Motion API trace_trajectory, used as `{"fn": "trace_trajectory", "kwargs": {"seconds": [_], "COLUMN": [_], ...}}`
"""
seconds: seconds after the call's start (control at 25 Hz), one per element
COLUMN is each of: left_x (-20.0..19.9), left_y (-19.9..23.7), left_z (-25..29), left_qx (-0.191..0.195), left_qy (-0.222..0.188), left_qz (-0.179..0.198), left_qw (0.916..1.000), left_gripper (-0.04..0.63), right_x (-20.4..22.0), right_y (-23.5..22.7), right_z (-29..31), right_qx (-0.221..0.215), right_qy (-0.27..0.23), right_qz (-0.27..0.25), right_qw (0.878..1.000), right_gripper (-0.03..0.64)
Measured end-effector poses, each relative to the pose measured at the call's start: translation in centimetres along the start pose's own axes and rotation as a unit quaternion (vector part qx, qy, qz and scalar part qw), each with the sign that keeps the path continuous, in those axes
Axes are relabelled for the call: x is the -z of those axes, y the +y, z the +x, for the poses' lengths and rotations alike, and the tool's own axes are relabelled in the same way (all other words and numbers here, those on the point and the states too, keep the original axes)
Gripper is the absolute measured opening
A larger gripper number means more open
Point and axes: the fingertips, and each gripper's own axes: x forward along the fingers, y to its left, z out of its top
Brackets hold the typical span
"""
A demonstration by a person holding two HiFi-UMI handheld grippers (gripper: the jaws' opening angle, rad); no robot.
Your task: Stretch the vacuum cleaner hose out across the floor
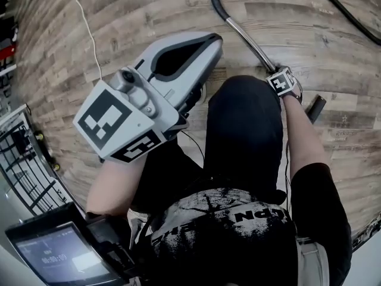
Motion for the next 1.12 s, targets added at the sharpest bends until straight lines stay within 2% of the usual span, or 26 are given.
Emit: {"fn": "trace_trajectory", "kwargs": {"seconds": [0.12,0.24,0.32,0.36,0.48,0.6,0.68,0.76,0.84,0.96,1.04,1.08,1.12], "left_x": [2.0,4.6,7.7,9.7,16.6,24.4,28.2,30.5,31.8,32.5,31.9,31.6,31.3], "left_y": [0.2,3.0,6.2,7.4,10.1,12.5,13.5,14.3,14.4,13.9,13.9,14.1,14.4], "left_z": [0.3,2.4,4.8,6.2,10.7,14.0,15.7,17.4,19.5,23.1,25.2,25.9,26.4], "left_qx": [-0.003,-0.027,-0.052,-0.056,-0.058,-0.075,-0.078,-0.069,-0.054,-0.034,-0.018,-0.013,-0.012], "left_qy": [0.038,0.071,0.096,0.107,0.128,0.139,0.124,0.09,0.05,-0.011,-0.058,-0.08,-0.1], "left_qz": [-0.018,-0.03,-0.069,-0.107,-0.234,-0.317,-0.372,-0.428,-0.476,-0.522,-0.552,-0.568,-0.582], "left_qw": [0.9991,0.9966,0.9917,0.9869,0.962,0.935,0.9166,0.8967,0.8762,0.8519,0.8314,0.8193,0.8072], "left_gripper": [0.0,0.002,0.003,0.029,0.114,0.172,0.208,0.25,0.275,0.29,0.294,0.283,0.213], "right_x": [-0.3,-1.1,-1.9,-2.2,-2.3,-2.2,-2.2,-2.5,-2.9,-2.4,-1.8,-1.7,-1.7], "right_y": [-0.3,-0.9,-1.4,-1.6,-2.1,-2.5,-2.1,-1.1,-0.9,-0.9,-0.9,-1.0,-1.1], "right_z": [-1.0,-2.5,-3.6,-4.1,-5.6,-7.2,-7.7,-7.8,-8.5,-9.9,-10.4,-10.6,-10.9], "right_qx": [-0.001,0.001,0.002,0.002,-0.002,0.01,0.0,-0.019,-0.018,-0.01,-0.012,-0.012,-0.01], "right_qy": [-0.008,-0.022,-0.03,-0.031,-0.022,-0.016,-0.009,-0.006,-0.009,0.0,0.004,0.004,0.002], "right_qz": [0.003,0.004,-0.001,-0.002,0.001,-0.008,-0.004,0.006,0.003,-0.009,-0.012,-0.011,-0.012], "right_qw": [1.0,1.0,1.0,1.0,1.0,1.0,1.0,1.0,1.0,1.0,1.0,1.0,1.0], "right_gripper": [0.178,0.178,0.178,0.178,0.178,0.178,0.178,0.178,0.178,0.177,0.177,0.176,0.176]}}
